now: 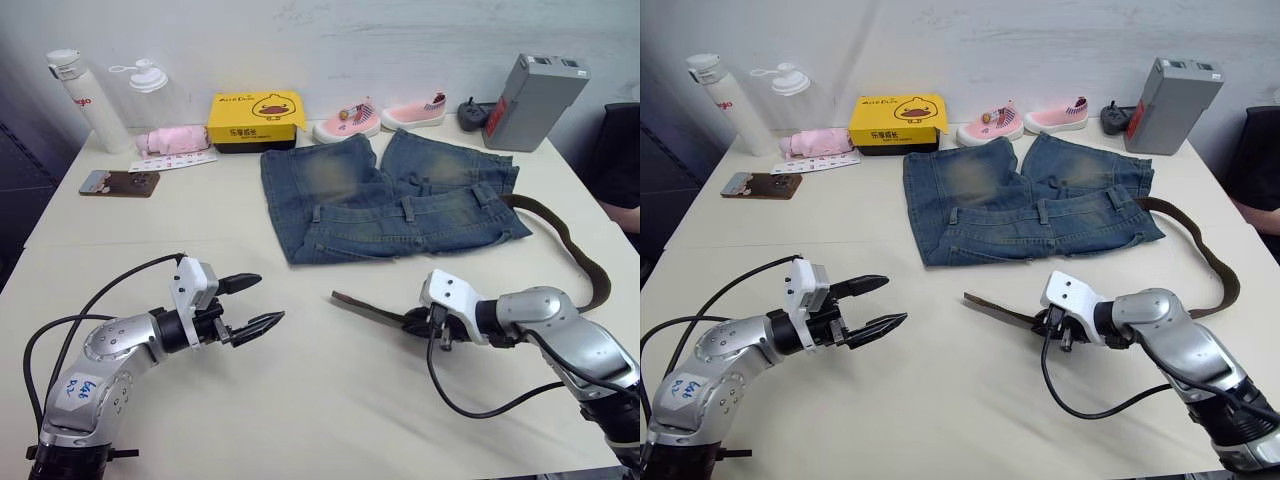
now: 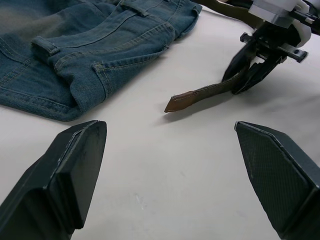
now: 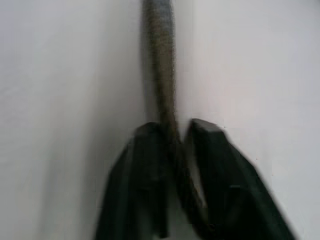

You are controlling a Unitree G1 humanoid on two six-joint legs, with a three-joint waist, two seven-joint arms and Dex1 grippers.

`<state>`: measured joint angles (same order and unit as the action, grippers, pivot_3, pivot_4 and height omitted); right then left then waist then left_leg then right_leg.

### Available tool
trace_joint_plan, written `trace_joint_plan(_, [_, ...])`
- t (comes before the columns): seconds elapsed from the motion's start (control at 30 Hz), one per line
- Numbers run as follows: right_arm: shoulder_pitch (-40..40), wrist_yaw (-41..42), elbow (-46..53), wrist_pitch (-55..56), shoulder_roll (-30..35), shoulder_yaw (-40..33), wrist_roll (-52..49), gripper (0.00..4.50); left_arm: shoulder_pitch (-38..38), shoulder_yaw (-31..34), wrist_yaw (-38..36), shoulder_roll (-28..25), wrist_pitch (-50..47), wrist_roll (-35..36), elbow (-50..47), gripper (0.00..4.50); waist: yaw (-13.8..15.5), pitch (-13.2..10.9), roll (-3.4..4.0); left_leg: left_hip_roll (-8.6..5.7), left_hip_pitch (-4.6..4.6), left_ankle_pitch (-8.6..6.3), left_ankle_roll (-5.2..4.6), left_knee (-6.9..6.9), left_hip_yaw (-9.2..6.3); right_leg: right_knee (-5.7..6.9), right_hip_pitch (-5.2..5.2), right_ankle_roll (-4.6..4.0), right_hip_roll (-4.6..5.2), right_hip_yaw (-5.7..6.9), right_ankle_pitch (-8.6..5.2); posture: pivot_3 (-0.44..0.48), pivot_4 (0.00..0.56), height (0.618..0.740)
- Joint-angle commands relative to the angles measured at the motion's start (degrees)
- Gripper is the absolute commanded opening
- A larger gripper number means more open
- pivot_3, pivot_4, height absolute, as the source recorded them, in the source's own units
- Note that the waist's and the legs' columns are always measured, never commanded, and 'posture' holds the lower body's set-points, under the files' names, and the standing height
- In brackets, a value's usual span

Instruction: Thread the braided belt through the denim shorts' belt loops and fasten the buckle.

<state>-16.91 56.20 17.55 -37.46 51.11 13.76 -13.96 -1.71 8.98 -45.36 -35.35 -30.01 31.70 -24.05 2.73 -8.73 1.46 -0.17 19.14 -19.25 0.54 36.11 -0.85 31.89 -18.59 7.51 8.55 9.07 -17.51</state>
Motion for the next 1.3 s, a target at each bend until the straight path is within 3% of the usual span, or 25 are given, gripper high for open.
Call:
trace_joint_plan(0.03, [1.1,2.1,3.6,3.9,-0.4,-0.3,-0.7,0.03,-1.7,-0.1,-1.4,-1.2,-0.3,1.7,-2.0,4.50,0.0,0.0,0.00,0.00,0.00,0.00,0.00,0.00,0.00,0.00,-0.01,0.00,0.00,0.00,0.00,0.000,0.150,0.706])
trace_joint_plan(0.27, [0.9,7.1,13.4,11.5,1.4,-3.7,-3.4,0.03,-9.3,-3.6,-6.9,-3.1,-3.4,4.9,-0.5,4.50,0.0,0.0,0.01,0.00,0.00,0.00,0.01,0.00,-0.01,0.00,-0.03,0.00,-0.01,0.00,0.00,0.000,0.150,0.706])
trace_joint_plan(0.5, [-2.4,8.6,17.3,10.6,2.7,-4.5,-4.5,0.03,-17.8,-8.9,-14.3,-3.9,-4.6,5.9,4.2,4.50,0.0,-0.1,-0.05,0.00,-0.03,0.01,0.01,0.00,-0.01,0.00,-0.02,0.01,-0.04,0.01,0.01,0.000,0.150,0.706])
trace_joint_plan(0.67, [-2.8,7.8,18.8,8.7,2.7,-5.3,-5.3,0.03,-18.6,-11.0,-17.6,-4.2,-3.2,4.0,6.9,4.50,-0.2,-0.1,-0.04,0.00,-0.03,0.01,0.00,0.01,0.01,0.00,-0.02,0.01,-0.04,-0.01,0.01,0.000,0.150,0.706])
trace_joint_plan(0.8, [-2.3,6.9,19.6,7.5,3.1,-6.2,-5.7,0.00,-18.7,-10.5,-18.0,-3.5,-4.2,5.3,7.8,3.43,-0.2,-0.1,-0.08,0.01,-0.02,0.02,0.01,0.02,0.00,0.01,-0.03,0.01,-0.05,0.00,0.01,0.000,0.150,0.706])
trace_joint_plan(1.03, [-2.1,5.9,21.0,5.1,2.9,-7.5,-7.3,0.00,-18.6,-10.5,-18.0,-3.7,-4.1,4.8,7.9,0.23,-0.2,-0.1,-0.10,0.00,-0.02,0.02,0.00,0.02,-0.01,0.01,-0.02,0.01,-0.03,0.00,0.01,0.000,0.150,0.706])
trace_joint_plan(1.07, [-2.1,5.8,21.0,4.7,3.0,-7.5,-7.5,0.00,-18.5,-10.5,-18.0,-3.7,-4.1,4.8,7.8,0.05,-0.2,-0.1,-0.10,0.00,-0.02,0.02,0.00,0.02,0.00,0.01,-0.02,0.01,-0.03,0.00,0.01,0.000,0.150,0.706])
trace_joint_plan(1.3, [-2.6,4.7,21.2,2.7,2.7,-7.6,-8.8,0.00,-18.0,-10.6,-17.1,-3.3,-5.1,5.5,6.5,0.05,-0.2,-0.1,-0.10,0.00,-0.02,0.02,0.00,0.02,0.00,0.01,-0.02,0.01,-0.03,0.00,0.01,0.000,0.150,0.706])
